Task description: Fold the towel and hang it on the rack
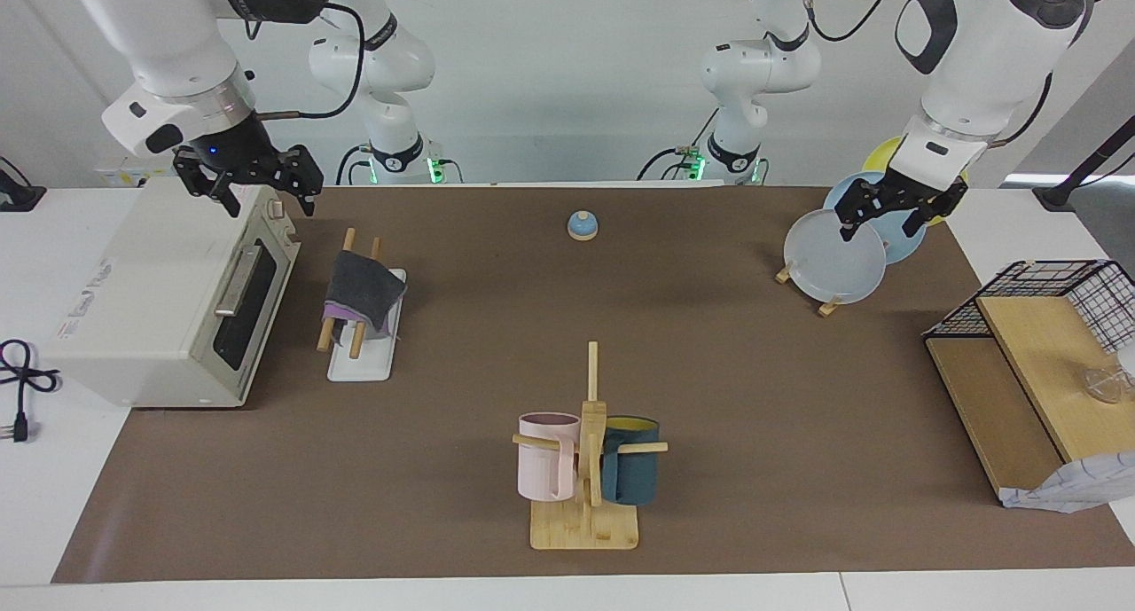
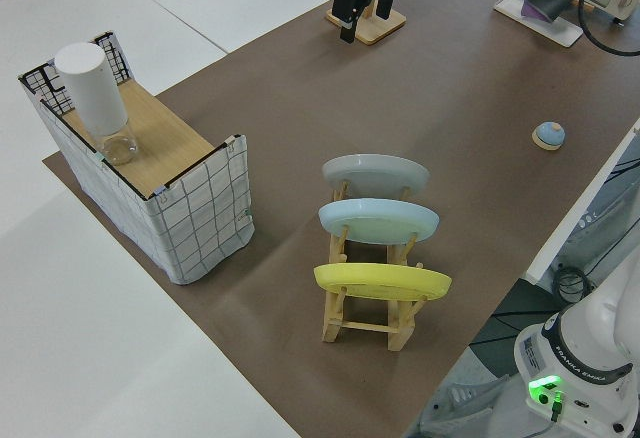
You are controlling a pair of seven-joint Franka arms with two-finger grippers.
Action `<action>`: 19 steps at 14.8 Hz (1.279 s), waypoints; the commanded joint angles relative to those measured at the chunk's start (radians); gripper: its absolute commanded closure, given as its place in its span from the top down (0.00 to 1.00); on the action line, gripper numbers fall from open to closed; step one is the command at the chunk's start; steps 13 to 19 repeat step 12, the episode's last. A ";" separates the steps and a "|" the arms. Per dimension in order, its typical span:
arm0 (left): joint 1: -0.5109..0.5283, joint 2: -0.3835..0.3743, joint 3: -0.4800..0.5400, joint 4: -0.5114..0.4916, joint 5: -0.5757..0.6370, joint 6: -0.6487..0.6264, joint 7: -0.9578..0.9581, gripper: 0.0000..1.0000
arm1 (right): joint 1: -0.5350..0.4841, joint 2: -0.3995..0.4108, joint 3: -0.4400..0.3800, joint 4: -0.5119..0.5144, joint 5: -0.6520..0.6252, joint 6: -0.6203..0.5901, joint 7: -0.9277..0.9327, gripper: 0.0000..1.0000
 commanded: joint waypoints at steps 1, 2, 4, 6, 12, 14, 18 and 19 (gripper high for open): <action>-0.007 -0.013 0.012 -0.004 -0.005 -0.009 0.011 1.00 | -0.005 -0.001 0.006 0.008 0.022 -0.014 0.021 1.00; -0.007 -0.013 0.012 -0.004 -0.005 -0.009 0.011 1.00 | -0.006 -0.001 0.006 0.008 0.024 -0.029 0.021 1.00; -0.007 -0.013 0.012 -0.004 -0.005 -0.009 0.011 1.00 | -0.008 -0.001 0.004 0.008 0.025 -0.029 0.021 1.00; -0.007 -0.013 0.012 -0.004 -0.005 -0.009 0.011 1.00 | -0.006 -0.001 0.004 0.008 0.025 -0.029 0.021 1.00; -0.007 -0.013 0.012 -0.004 -0.005 -0.009 0.011 1.00 | -0.006 -0.004 0.004 0.006 0.024 -0.032 0.021 1.00; -0.007 -0.013 0.012 -0.004 -0.005 -0.009 0.011 1.00 | -0.006 -0.004 0.004 0.006 0.024 -0.032 0.021 1.00; -0.007 -0.013 0.012 -0.004 -0.005 -0.009 0.011 1.00 | -0.006 -0.004 0.004 0.006 0.024 -0.032 0.021 1.00; -0.007 -0.013 0.012 -0.004 -0.005 -0.009 0.011 1.00 | -0.006 -0.004 0.004 0.006 0.024 -0.032 0.021 1.00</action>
